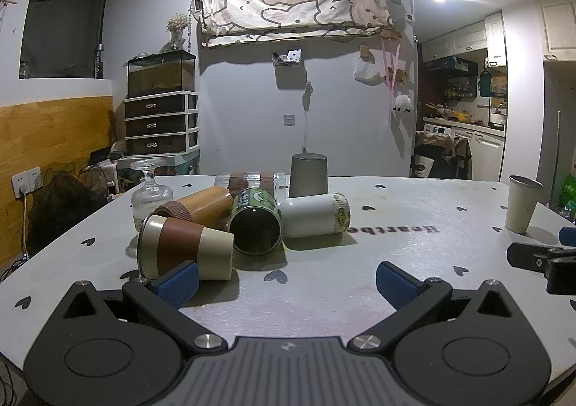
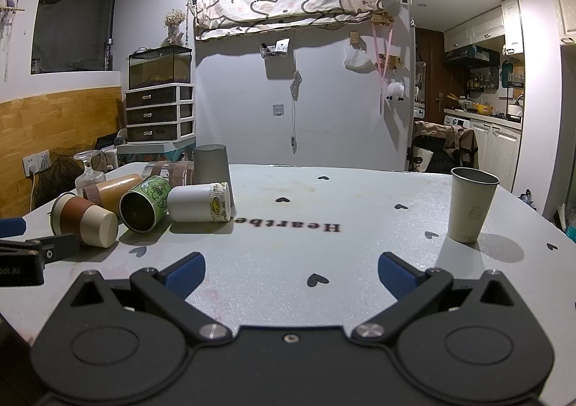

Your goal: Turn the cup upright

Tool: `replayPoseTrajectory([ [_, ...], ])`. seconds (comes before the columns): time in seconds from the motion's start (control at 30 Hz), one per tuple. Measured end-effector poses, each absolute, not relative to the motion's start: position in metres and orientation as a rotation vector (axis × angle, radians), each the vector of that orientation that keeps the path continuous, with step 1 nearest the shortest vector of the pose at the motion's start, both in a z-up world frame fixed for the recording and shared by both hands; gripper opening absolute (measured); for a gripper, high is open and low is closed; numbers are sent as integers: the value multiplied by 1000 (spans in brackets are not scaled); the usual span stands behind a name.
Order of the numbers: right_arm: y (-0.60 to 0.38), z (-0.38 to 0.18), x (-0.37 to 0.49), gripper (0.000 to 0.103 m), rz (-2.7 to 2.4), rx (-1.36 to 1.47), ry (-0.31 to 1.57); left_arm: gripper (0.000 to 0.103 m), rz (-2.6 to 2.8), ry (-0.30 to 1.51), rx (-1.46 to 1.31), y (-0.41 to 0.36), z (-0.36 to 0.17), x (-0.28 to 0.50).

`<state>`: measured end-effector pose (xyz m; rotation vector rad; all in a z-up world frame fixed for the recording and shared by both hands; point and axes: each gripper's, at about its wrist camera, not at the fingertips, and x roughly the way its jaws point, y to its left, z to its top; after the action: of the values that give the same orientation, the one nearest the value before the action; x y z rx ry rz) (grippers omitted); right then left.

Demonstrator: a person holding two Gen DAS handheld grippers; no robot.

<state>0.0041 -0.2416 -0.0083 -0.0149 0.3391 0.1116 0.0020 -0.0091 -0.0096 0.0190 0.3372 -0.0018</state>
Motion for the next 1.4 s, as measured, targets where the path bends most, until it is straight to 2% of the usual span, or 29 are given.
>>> replayPoseTrajectory([
  [1.4,-246,-16,3,103,111,-12,345,103,-8,349,18,-14,-13,7],
])
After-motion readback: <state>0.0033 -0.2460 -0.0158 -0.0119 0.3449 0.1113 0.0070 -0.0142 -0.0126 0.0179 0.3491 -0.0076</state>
